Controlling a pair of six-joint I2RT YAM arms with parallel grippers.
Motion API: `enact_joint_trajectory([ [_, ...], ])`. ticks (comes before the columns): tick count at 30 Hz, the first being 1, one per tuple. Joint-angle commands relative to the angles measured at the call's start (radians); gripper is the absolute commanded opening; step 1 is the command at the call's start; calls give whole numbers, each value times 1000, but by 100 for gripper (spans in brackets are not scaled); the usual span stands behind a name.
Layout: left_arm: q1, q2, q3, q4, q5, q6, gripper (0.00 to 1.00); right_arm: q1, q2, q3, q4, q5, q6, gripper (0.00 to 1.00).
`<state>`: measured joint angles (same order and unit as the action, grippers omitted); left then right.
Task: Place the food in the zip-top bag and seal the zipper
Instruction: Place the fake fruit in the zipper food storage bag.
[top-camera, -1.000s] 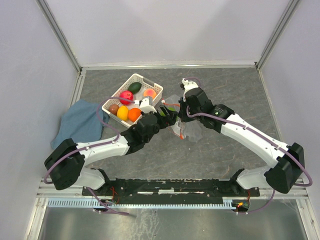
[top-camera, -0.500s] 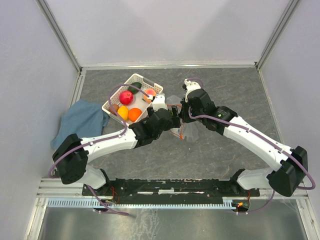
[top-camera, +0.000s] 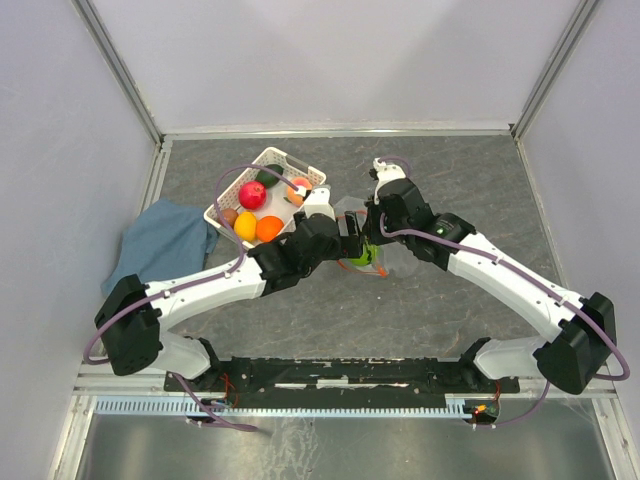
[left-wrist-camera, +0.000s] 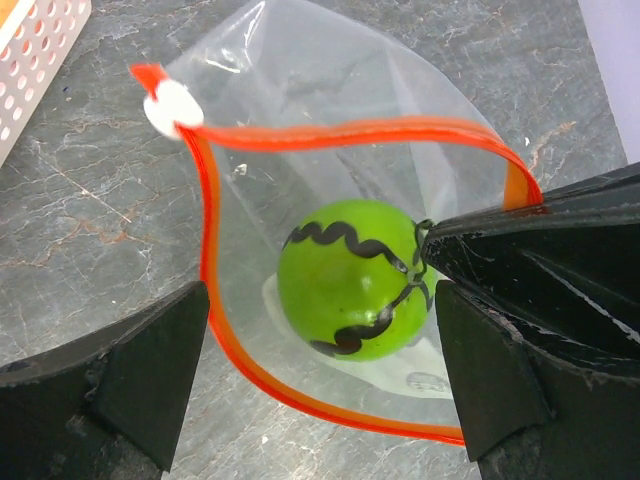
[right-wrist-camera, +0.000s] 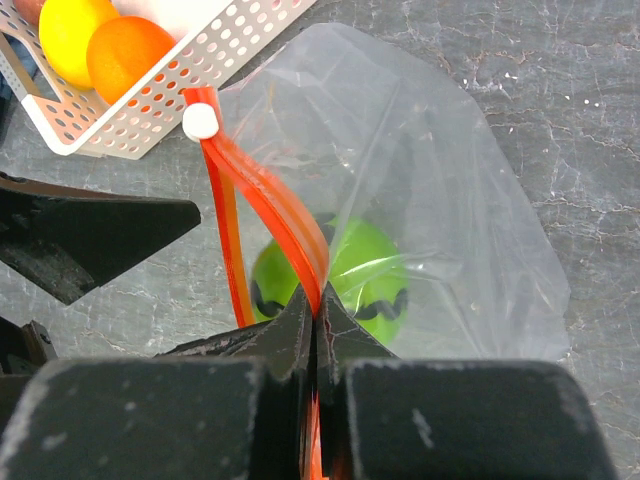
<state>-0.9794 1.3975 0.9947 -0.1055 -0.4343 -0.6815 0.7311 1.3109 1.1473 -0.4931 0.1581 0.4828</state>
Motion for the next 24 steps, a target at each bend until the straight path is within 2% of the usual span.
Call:
enact_joint_trajectory([
  [1, -2, -59, 44, -8, -13, 7, 100, -2, -30, -3, 62, -18, 20, 2],
  [7, 15, -147, -43, -63, -45, -72, 100, -4, -38, -5, 65, -25, 19, 3],
  [12, 29, -208, -119, -70, -49, -127, 94, -7, -40, -9, 70, -31, 20, 3],
  [17, 36, -189, -153, -70, -34, -146, 88, -8, -42, -17, 73, -32, 20, 3],
  [20, 40, -159, -166, -23, -5, -137, 80, -8, -44, -16, 74, -42, 21, 3],
  [24, 39, -103, -156, 12, 32, -123, 61, -9, -48, -15, 61, -35, 12, 3],
])
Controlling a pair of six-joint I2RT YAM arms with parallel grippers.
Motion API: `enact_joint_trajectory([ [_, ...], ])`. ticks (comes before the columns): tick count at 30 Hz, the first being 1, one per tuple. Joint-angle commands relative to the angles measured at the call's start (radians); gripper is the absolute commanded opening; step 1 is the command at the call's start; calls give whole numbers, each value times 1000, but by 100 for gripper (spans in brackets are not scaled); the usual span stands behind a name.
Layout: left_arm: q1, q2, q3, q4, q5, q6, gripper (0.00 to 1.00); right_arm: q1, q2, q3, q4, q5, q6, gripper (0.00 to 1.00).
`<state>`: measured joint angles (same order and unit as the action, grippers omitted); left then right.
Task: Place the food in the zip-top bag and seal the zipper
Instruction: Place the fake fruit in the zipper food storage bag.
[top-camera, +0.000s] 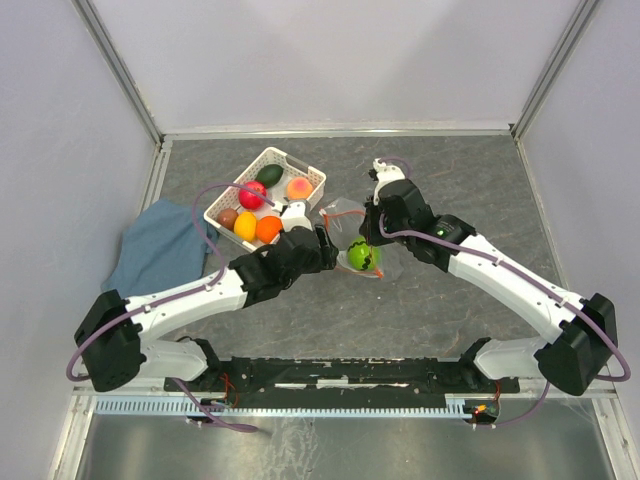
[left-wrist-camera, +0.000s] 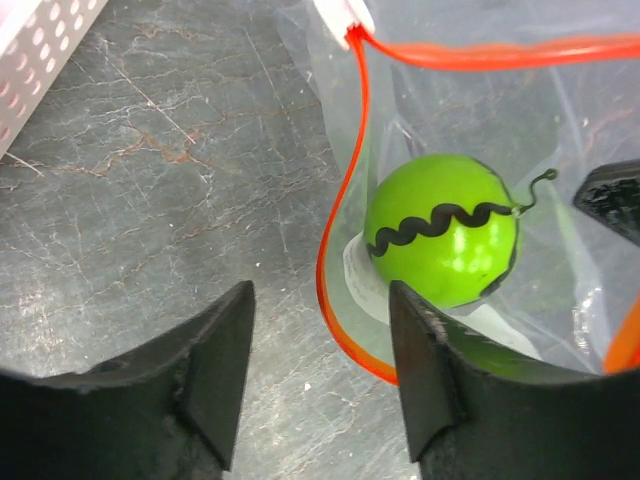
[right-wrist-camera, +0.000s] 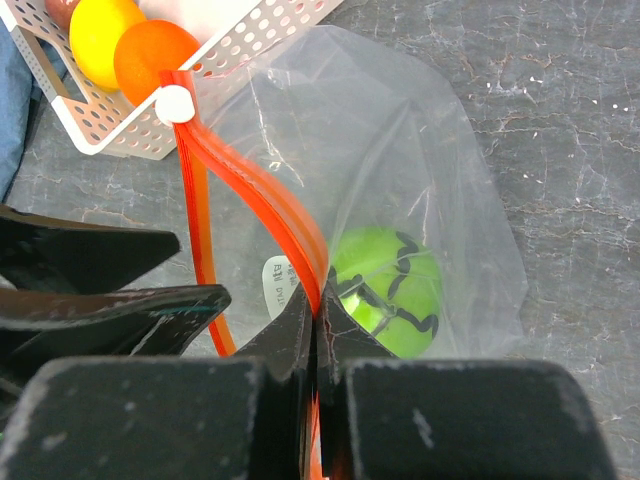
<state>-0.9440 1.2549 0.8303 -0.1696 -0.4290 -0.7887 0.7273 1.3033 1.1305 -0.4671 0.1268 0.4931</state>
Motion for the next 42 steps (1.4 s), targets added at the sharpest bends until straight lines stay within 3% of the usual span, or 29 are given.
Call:
enact_joint_trajectory([
  [1, 4, 48, 13, 82, 31, -13, 58, -7, -42, 3, 30, 0, -1, 3],
  [5, 5, 79, 37, 104, 58, 2, 43, -14, -53, -3, 16, 14, -11, 3],
  [9, 4, 83, 94, 83, 75, 34, 16, -25, -63, 6, -27, 53, -43, 5],
  [13, 4, 53, 158, 32, 76, 88, 4, -37, -75, 30, -108, 178, -108, 6],
  [20, 3, 34, 337, -109, 111, 193, 3, -62, -102, 67, -223, 368, -218, 3],
  [27, 2, 80, 454, -156, 264, 217, 3, -72, -121, 107, -260, 398, -269, 1],
  [35, 1, 116, 477, -188, 235, 240, 3, -82, -152, 116, -280, 444, -301, 2],
  [40, 3, 131, 466, -221, 94, 271, 3, -104, -213, 76, -241, 486, -309, 2],
  [42, 3, 142, 469, -215, 112, 272, 3, -113, -229, 61, -224, 487, -309, 2],
])
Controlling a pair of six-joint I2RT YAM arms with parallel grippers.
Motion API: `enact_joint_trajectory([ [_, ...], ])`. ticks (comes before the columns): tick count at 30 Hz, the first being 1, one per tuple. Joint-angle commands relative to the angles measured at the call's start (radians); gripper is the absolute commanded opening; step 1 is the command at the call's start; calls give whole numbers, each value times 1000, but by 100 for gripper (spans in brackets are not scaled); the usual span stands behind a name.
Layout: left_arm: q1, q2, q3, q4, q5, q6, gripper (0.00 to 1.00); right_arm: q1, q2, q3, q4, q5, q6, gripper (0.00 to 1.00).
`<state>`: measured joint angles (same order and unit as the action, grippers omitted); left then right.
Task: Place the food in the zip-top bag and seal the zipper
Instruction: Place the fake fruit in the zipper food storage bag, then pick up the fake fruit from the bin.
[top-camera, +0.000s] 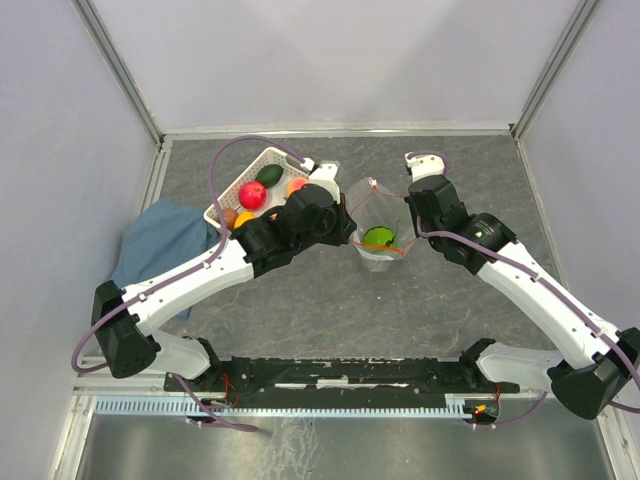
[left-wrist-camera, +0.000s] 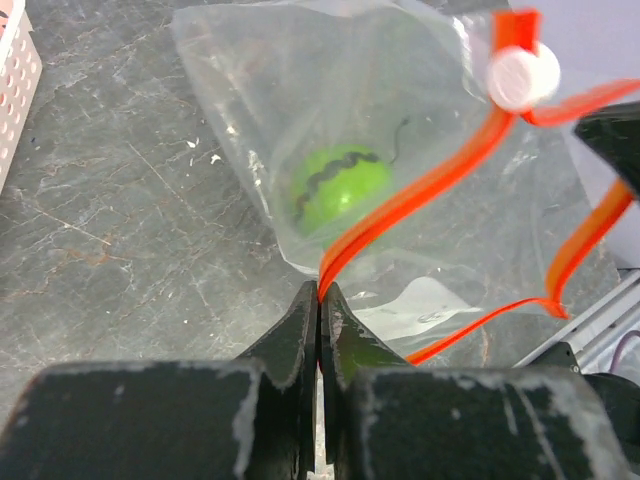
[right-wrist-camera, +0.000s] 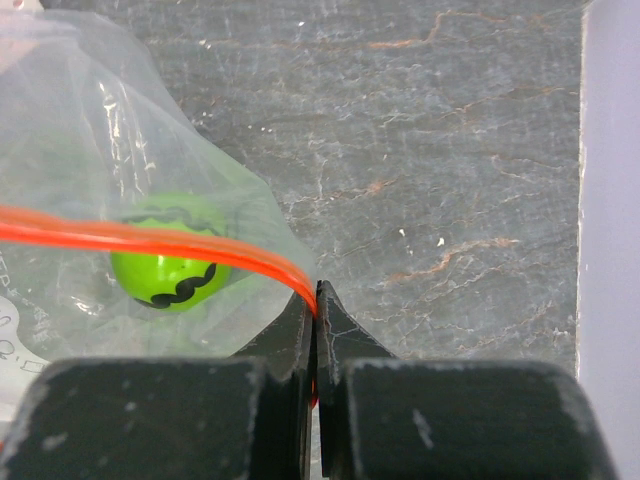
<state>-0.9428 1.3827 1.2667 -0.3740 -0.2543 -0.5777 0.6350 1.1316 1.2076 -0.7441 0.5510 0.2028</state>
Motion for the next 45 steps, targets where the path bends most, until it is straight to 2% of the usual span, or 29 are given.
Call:
enact_joint_trajectory([
  [1, 2, 19, 29, 4, -42, 59, 3, -26, -61, -23, 58, 66, -18, 2],
  [6, 2, 65, 23, 49, 0, 52, 3, -37, -54, -41, 75, 21, -13, 2],
  [8, 2, 85, 30, 69, 20, 49, 7, -37, -53, -56, 87, 6, -10, 2],
  [15, 2, 119, 36, 190, 100, 45, 31, -36, -46, -96, 127, 26, -1, 1],
  [18, 4, 118, 33, 210, 100, 48, 46, -37, -41, -112, 137, 41, 5, 1],
  [26, 65, 42, -21, 191, 60, 50, 78, -38, -60, -129, 144, 54, 3, 1],
  [30, 116, -4, -37, 127, 65, 62, 88, -36, -61, -132, 147, 44, 4, 1],
  [32, 124, -24, -36, 95, 32, 84, 99, -37, -65, -135, 153, 37, 6, 1],
  [38, 149, -107, -57, 7, -154, 117, 100, -37, -75, -140, 159, 22, 3, 1],
  [45, 261, -114, -20, -102, -164, 144, 100, -36, -77, -150, 163, -4, 3, 1],
])
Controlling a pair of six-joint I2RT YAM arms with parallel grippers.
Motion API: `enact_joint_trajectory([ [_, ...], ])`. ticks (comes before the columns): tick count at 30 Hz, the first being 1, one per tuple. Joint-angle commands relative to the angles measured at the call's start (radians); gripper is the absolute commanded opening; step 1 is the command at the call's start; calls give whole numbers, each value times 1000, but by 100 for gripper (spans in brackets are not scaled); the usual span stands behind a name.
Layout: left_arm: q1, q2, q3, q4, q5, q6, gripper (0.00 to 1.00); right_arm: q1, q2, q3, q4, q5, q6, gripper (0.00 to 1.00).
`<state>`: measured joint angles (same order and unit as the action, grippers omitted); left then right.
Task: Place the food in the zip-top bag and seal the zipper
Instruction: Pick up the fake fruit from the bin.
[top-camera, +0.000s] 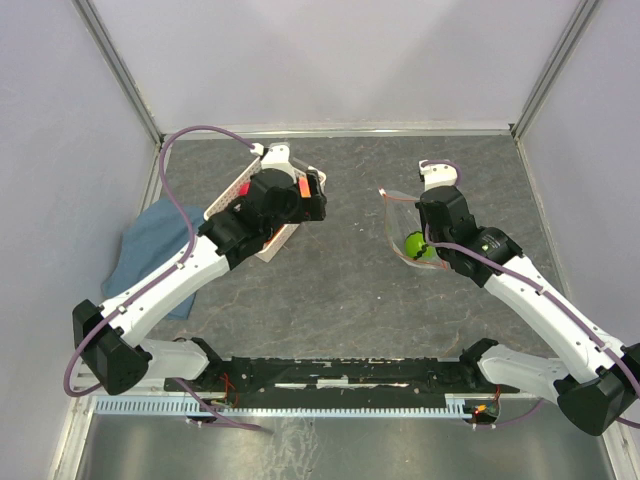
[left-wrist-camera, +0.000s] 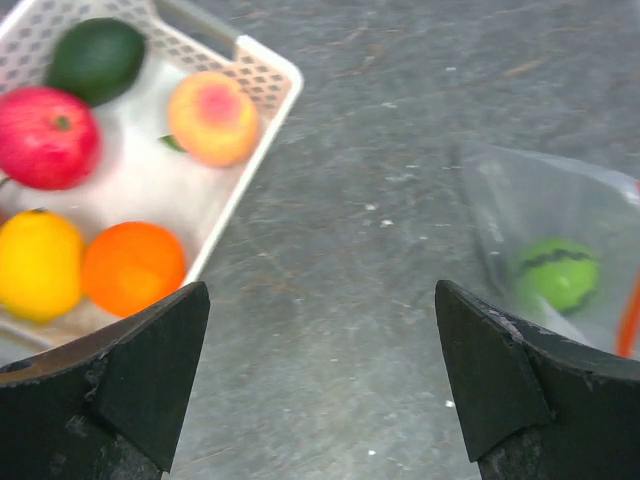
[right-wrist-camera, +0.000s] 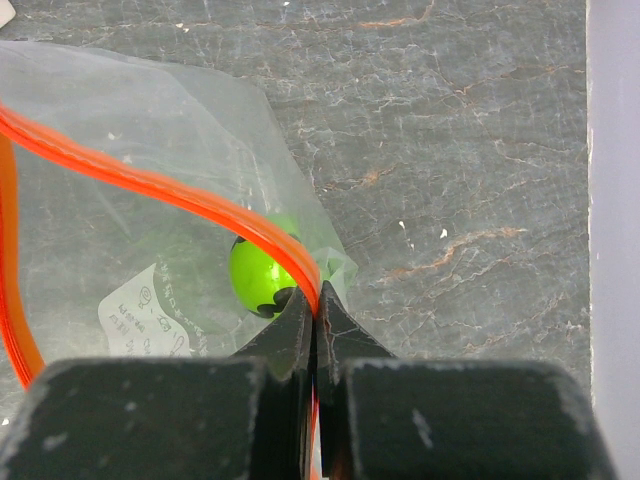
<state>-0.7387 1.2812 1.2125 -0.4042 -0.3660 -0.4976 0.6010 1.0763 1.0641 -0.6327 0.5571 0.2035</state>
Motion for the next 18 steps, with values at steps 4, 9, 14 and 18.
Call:
enact_joint_trajectory([
  [4, 127, -3, 41, -138, -33, 71, 100, -3, -29, -12, 51, -18, 1, 1],
  [9, 225, 43, 29, -182, 60, 50, 100, -2, -29, -13, 54, -33, 1, 1],
  [14, 257, 117, 13, -205, 11, -53, 100, -2, -33, -15, 60, -43, 1, 1],
  [18, 286, 190, 44, -245, -29, -184, 95, -3, -37, -21, 64, -46, 0, 1],
])
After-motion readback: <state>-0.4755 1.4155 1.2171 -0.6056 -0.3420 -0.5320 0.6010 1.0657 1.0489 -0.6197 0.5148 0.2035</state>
